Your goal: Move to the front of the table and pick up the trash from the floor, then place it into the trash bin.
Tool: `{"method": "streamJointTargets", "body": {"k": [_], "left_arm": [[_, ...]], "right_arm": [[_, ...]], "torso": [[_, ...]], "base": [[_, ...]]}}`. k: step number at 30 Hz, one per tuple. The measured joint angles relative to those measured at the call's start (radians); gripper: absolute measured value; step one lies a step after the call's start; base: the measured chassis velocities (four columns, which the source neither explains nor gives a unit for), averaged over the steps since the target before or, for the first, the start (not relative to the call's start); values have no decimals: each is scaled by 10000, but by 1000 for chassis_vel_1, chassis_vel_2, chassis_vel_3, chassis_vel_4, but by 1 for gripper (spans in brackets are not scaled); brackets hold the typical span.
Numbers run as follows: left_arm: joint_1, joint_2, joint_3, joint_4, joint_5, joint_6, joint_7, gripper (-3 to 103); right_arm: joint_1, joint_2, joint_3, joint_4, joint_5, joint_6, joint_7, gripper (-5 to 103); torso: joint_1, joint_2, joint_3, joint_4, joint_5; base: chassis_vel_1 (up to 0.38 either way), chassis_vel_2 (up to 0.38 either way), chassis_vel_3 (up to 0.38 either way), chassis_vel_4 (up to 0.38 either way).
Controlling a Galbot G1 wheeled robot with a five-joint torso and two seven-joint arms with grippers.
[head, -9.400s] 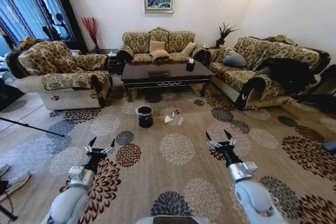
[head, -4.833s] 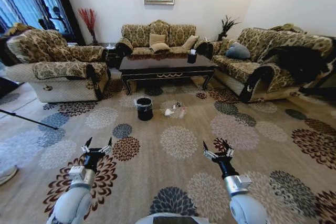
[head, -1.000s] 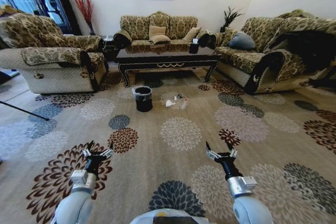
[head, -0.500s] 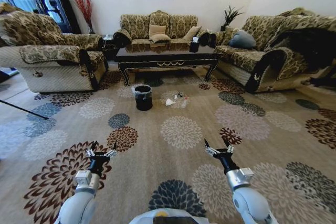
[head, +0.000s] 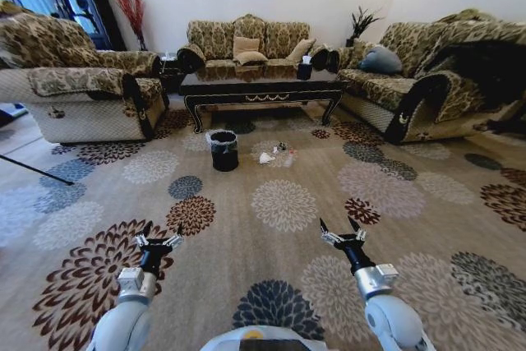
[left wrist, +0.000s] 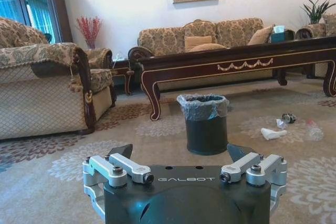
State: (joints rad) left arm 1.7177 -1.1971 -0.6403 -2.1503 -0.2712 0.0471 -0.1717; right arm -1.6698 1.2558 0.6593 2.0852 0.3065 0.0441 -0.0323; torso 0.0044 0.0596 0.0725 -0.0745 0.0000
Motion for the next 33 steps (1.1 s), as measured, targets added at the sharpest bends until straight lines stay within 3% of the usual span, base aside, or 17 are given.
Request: {"method": "streamJointTargets", "body": {"k": [15,19,30,33], "left_arm": [[120,-83,-49,31,17,-65,13,100],[119,-78,-98,30,15,-70,11,100],[108,-151,-67,133,53,-157,-52,100],[90,-149,-56,170,-16,-520,-95,100]], "right_arm": [[-371,192,-26,11,-633,417,9,100],[-359,169,-29,-9,-638,423,-9,100],[-357,182,-129,-100,-715,478,-7,100],[-328,180,-157,-135,-722,480,-13,100]], "torso": [[-38,-601,-564,-1,0],[-40,-600,-641,0,0],[-42,-600,-641,0,0],[-43,-600,-627,-1,0]], "base": [[0,0,0,0],[0,0,0,0],[0,0,0,0],[0,0,0,0]]}}
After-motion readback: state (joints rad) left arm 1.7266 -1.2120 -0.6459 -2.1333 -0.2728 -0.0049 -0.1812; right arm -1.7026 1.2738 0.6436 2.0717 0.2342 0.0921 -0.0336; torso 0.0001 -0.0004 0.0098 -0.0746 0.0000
